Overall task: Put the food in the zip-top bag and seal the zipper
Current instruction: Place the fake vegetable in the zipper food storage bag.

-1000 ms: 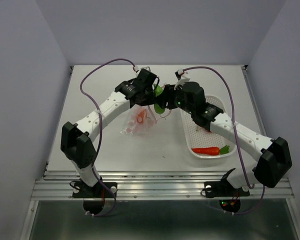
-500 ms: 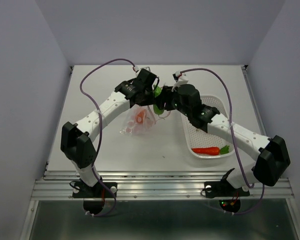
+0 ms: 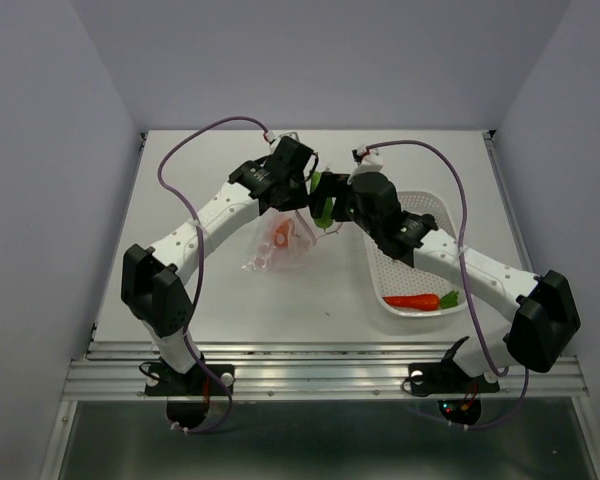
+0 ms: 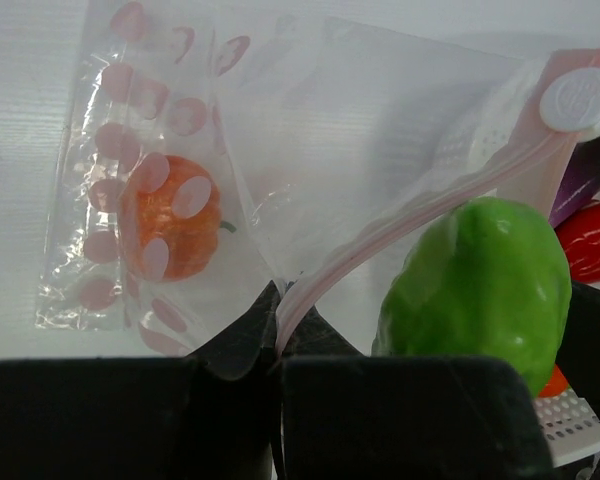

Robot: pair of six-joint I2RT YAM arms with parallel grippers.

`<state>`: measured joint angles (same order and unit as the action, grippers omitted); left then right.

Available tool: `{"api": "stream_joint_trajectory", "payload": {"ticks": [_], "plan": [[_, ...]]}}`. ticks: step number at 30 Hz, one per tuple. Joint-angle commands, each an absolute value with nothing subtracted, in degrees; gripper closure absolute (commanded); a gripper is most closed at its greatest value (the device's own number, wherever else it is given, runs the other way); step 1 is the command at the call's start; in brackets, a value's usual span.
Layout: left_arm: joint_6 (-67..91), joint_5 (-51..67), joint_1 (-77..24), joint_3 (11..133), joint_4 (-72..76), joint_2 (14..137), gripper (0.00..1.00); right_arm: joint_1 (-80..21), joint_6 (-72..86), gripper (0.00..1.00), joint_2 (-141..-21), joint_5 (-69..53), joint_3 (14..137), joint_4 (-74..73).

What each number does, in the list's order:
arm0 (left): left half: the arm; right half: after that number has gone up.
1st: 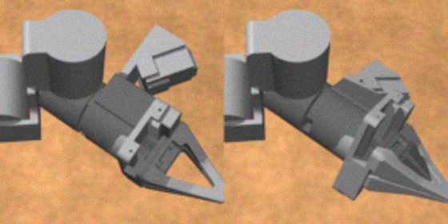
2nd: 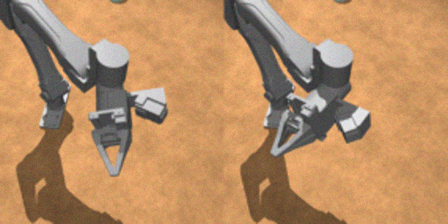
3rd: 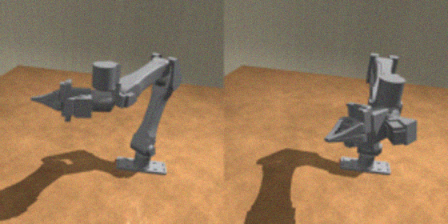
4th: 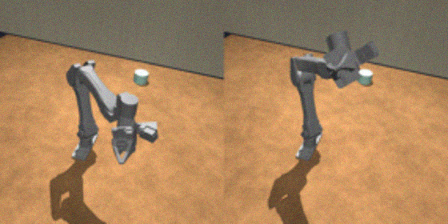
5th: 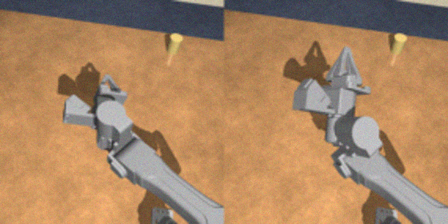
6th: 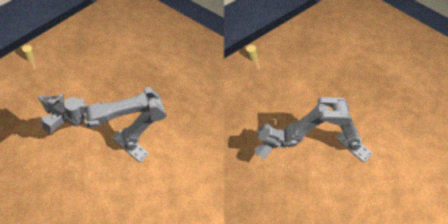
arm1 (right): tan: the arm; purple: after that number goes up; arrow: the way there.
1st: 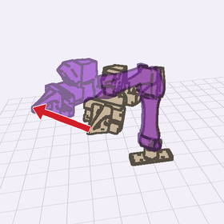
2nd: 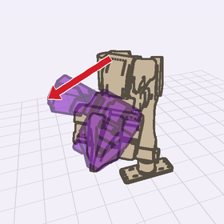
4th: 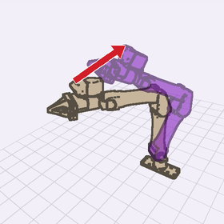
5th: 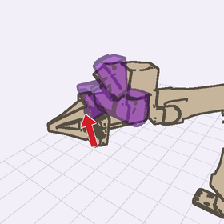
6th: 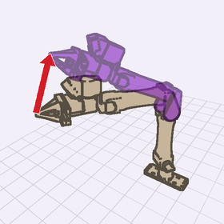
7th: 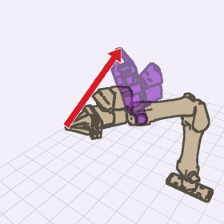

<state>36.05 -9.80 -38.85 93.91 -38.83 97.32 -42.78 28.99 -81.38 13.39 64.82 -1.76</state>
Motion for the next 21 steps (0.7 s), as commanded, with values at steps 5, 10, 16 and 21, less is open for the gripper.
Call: {"api": "stream_joint_trajectory", "payload": {"ticks": [5,10,16,21], "plan": [[36.6,-11.2,-38.8,97.3,-38.8,96.1,1.0,-43.7,29.3,0.0,-80.4,13.4,68.9,-2.8],[36.9,-11.7,-38.7,96.9,-38.7,95.5,1.0,-43.7,29.3,0.02,-79.2,13.3,69.5,-3.3],[36.9,-11.4,-38.7,97.7,-38.7,95.5,1.0,-43.7,29.7,0.32,-80.2,13.4,70.7,-4.7],[37.0,-11.6,-38.6,98.3,-38.7,95.6,1.0,-43.7,31.8,0.54,-81.1,14.1,71.1,-6.1]]}}
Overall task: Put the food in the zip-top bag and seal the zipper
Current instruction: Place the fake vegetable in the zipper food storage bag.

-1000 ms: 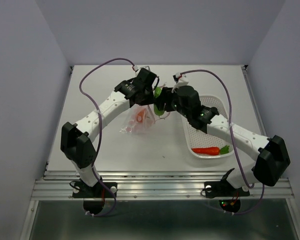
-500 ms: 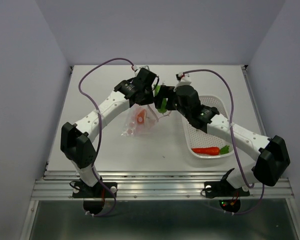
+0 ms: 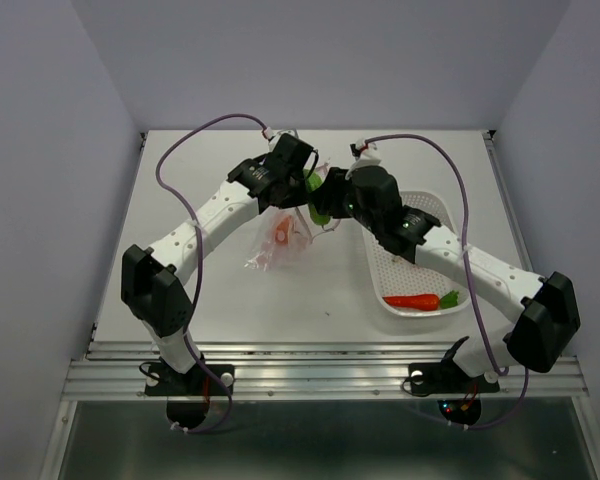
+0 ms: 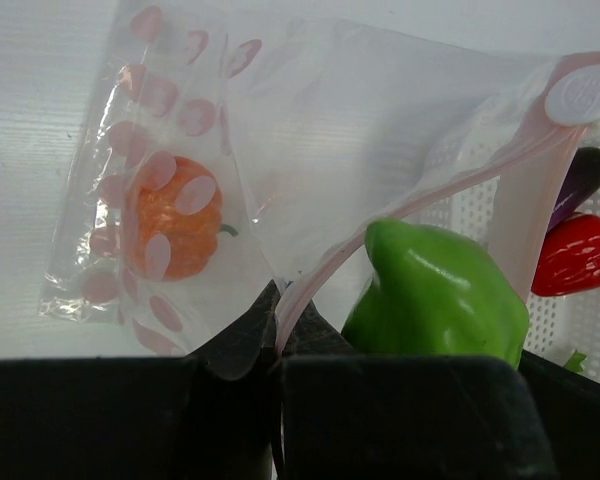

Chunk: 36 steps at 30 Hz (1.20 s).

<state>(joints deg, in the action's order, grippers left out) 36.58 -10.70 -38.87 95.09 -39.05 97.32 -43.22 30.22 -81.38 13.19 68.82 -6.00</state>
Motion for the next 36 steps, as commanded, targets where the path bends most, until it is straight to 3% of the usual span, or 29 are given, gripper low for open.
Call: {"api": "stream_joint_trajectory", "payload": {"ticks": [1,8,12,18,21,22,23,26,30,36], "plan": [[37.1,-11.6,-38.6,98.3,-38.7,95.8,1.0,-43.7,33.3,0.59,-80.7,14.8,70.2,-5.9],[38.0,-11.2,-38.6,98.3,-38.5,95.6,1.0,-43.7,37.3,0.7,-79.7,19.2,66.6,-4.2],[38.4,-10.7,-38.5,98.3,-38.1,95.5,1.0,-43.7,41.2,0.76,-78.2,20.8,60.0,6.4],[38.8,-10.5,-38.5,98.1,-38.0,95.4,1.0,-44.2,41.9,0.76,-77.4,26.1,53.3,19.3],[38.8,-10.4,-38.5,97.9,-37.9,95.5,1.0,-44.2,40.7,0.65,-78.2,23.0,54.8,19.5],[38.7,-10.3,-38.5,97.9,-37.9,95.5,1.0,-44.2,40.4,0.57,-78.6,21.9,55.5,19.0],[38.7,-10.3,-38.5,97.7,-37.7,95.6,1.0,-44.2,40.3,0.39,-78.8,21.0,56.4,17.9],[38.6,-9.9,-38.4,97.5,-37.5,96.1,1.0,-44.2,39.3,0.18,-79.5,17.3,59.1,14.0],[38.4,-9.9,-38.3,97.6,-37.7,96.4,1.0,-44.2,38.6,0.09,-78.4,19.8,62.7,6.9],[37.9,-10.2,-37.9,98.2,-38.1,95.9,1.0,-44.2,37.9,0.06,-72.3,25.2,64.7,-0.9]]}}
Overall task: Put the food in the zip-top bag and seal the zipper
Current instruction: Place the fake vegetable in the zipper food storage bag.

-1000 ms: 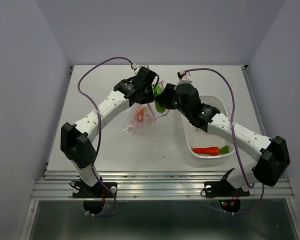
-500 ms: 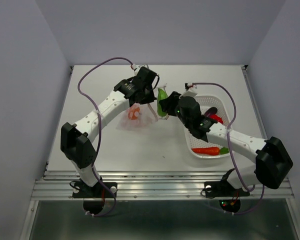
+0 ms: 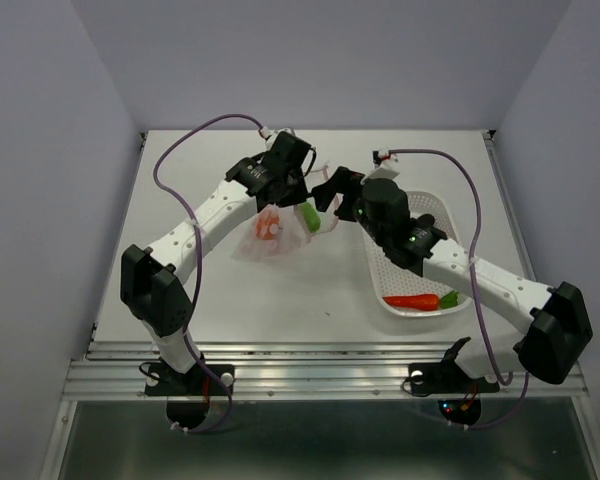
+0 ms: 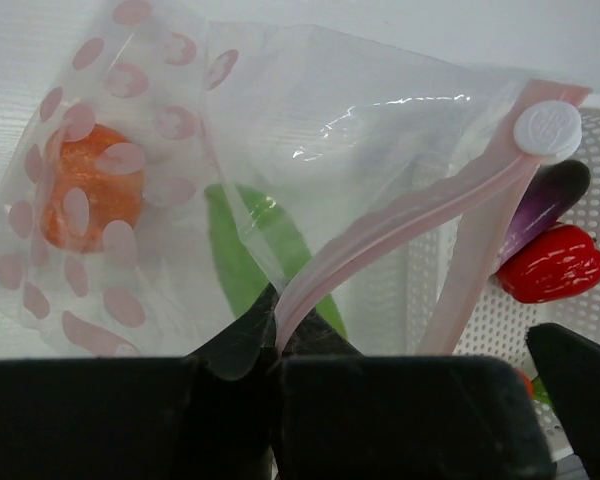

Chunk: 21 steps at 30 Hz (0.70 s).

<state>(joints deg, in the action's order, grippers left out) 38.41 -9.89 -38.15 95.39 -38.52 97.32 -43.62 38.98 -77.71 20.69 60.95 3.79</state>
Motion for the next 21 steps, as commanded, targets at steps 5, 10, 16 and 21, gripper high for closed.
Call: {"api": "stream_joint_trajectory", "payload": {"ticks": [5,10,16,21], "plan": [[37.1,-10.6,-37.6,99.1,-38.8,95.3,1.0,-43.7,36.3,0.0,-70.7,34.2,68.7,-15.5],[36.3,-10.5,-37.5,99.4,-38.8,94.7,1.0,-32.8,40.4,0.0,-69.0,29.1,66.2,-26.6],[35.2,-9.1,-37.5,98.3,-37.4,94.5,1.0,-23.2,42.2,0.0,-71.1,29.4,62.0,-31.1],[34.5,-8.9,-37.4,96.8,-36.2,93.8,1.0,-15.1,42.7,0.0,-76.1,25.1,59.6,-33.7]]}}
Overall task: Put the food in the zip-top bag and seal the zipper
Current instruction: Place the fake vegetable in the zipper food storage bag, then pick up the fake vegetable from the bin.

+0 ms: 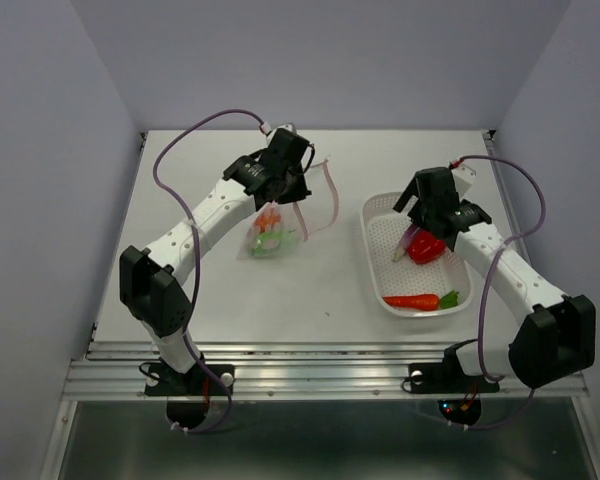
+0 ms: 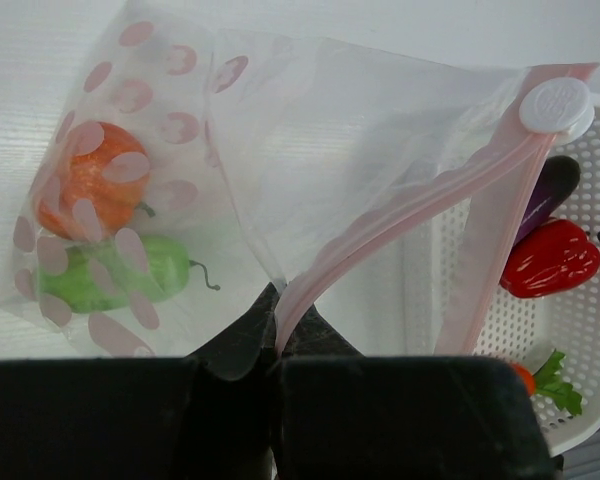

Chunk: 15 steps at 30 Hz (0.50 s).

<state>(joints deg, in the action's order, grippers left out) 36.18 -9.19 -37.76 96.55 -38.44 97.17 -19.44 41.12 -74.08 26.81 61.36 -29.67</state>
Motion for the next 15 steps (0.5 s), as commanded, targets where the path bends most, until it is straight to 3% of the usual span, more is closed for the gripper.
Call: {"api": "stream_joint_trajectory", "payload": {"ticks": [1,15], "plan": [[34.4,-8.8,-37.4,96.8,-36.2,93.8,1.0,-14.5,42.8,0.0,-76.9,24.4,59.2,-33.7],[33.7,-8.2,-37.4,96.1,-35.5,94.7,1.0,-11.5,45.7,0.0,-83.6,29.5,55.4,-34.1]]}}
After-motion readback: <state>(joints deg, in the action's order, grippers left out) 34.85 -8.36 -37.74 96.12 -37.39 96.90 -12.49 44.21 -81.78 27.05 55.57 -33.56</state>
